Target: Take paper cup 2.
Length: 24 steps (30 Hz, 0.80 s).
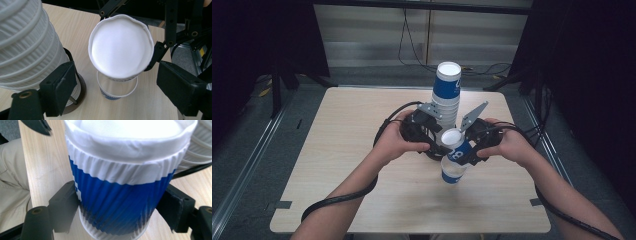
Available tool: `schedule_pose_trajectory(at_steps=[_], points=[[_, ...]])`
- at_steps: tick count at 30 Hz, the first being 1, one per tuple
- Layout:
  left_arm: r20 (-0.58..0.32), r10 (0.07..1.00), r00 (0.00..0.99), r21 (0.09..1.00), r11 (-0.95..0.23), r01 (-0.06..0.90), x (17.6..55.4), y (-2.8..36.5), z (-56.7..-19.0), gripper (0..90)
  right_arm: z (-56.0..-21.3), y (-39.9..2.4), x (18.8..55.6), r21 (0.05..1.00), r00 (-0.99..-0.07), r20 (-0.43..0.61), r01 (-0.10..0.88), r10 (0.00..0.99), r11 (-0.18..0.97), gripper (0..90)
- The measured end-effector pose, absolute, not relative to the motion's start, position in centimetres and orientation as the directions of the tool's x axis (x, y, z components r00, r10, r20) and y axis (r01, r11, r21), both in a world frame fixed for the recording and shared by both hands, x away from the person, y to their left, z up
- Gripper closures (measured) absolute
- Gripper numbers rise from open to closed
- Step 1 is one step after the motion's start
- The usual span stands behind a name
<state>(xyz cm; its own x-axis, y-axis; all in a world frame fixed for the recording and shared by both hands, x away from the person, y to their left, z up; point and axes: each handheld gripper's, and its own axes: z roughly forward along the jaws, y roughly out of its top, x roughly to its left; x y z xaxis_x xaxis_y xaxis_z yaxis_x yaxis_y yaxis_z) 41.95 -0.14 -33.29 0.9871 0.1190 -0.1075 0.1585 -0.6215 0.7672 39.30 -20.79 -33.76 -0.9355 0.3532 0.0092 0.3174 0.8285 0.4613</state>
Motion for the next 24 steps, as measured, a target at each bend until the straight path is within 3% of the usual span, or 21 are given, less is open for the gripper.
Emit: schedule_pose_trajectory(at_steps=[15,20,24], points=[[-0.130,0.117,0.985,0.770,-0.614,0.174,42.1,-0.2,-34.1,16.6,-33.8,-19.6,39.2,0.456,-0.946,0.008,0.293,0.325,0.840,22.5],[-0.159,0.087,0.983,0.776,-0.605,0.179,42.1,0.1,-34.3,27.9,-34.1,-19.4,39.3,0.457,-0.947,0.002,0.286,0.320,0.842,22.5],[-0.159,0.086,0.983,0.776,-0.605,0.179,42.1,0.2,-34.4,29.0,-34.2,-19.3,39.3,0.452,-0.949,0.002,0.282,0.316,0.846,22.5]])
